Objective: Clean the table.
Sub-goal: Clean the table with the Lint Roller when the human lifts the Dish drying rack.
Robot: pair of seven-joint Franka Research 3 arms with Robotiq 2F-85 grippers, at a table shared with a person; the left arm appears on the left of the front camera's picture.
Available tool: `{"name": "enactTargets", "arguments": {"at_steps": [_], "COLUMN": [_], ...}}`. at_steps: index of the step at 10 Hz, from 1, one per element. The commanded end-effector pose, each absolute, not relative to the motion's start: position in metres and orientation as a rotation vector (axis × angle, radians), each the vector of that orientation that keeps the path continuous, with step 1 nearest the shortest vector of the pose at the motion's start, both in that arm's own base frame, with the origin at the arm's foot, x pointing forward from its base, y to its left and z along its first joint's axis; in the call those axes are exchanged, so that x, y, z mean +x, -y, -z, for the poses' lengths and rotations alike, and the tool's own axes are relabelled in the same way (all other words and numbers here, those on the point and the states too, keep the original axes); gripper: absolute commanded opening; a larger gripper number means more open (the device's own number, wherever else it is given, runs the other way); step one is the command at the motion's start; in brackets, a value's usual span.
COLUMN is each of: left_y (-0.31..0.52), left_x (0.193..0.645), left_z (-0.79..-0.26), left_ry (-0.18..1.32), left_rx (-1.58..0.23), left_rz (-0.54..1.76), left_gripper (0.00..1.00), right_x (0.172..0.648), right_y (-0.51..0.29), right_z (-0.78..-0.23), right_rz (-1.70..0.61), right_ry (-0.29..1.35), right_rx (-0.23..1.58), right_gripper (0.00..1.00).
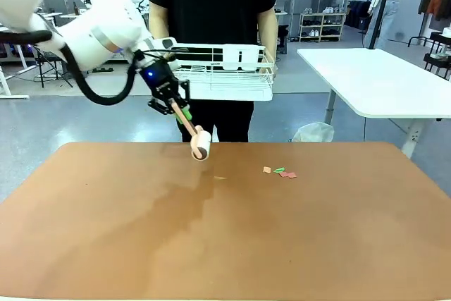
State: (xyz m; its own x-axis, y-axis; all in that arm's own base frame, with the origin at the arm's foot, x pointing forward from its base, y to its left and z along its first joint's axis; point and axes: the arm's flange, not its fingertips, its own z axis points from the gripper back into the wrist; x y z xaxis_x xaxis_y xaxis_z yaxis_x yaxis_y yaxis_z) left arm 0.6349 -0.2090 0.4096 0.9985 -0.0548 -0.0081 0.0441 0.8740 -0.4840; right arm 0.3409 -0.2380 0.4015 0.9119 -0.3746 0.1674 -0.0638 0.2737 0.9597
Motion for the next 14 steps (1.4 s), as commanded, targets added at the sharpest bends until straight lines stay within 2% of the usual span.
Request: {"name": "enactTargets", "arguments": {"at_steps": [1, 7, 12, 14], "left_y": [0.226, 0.298, 0.314, 0.318], "left_x": [0.656, 0.669, 0.655, 0.657], "left_z": [-0.406, -0.358, -0.324, -0.311], "left_ry": [0.013, 0.002, 0.03, -0.062], "left_rx": [-0.536, -0.541, -0.541, -0.567], "left_rz": [0.034, 0.046, 0.006, 0.004], "left_gripper": [0.21, 0.21, 0.21, 0.21], "right_x": [0.338, 0.338, 0.338, 0.338], "right_y": [0.236, 0.236, 0.236, 0.236], "right_z": [-0.403, -0.403, -0.403, -0.403], "right_rz": [0.211, 0.211, 0.211, 0.211], "right_ry": [0.415, 0.415, 0.415, 0.415], "right_rx": [1.298, 1.298, 1.298, 1.298], "right_gripper": [1.0, 1.0, 1.0, 1.0]}}
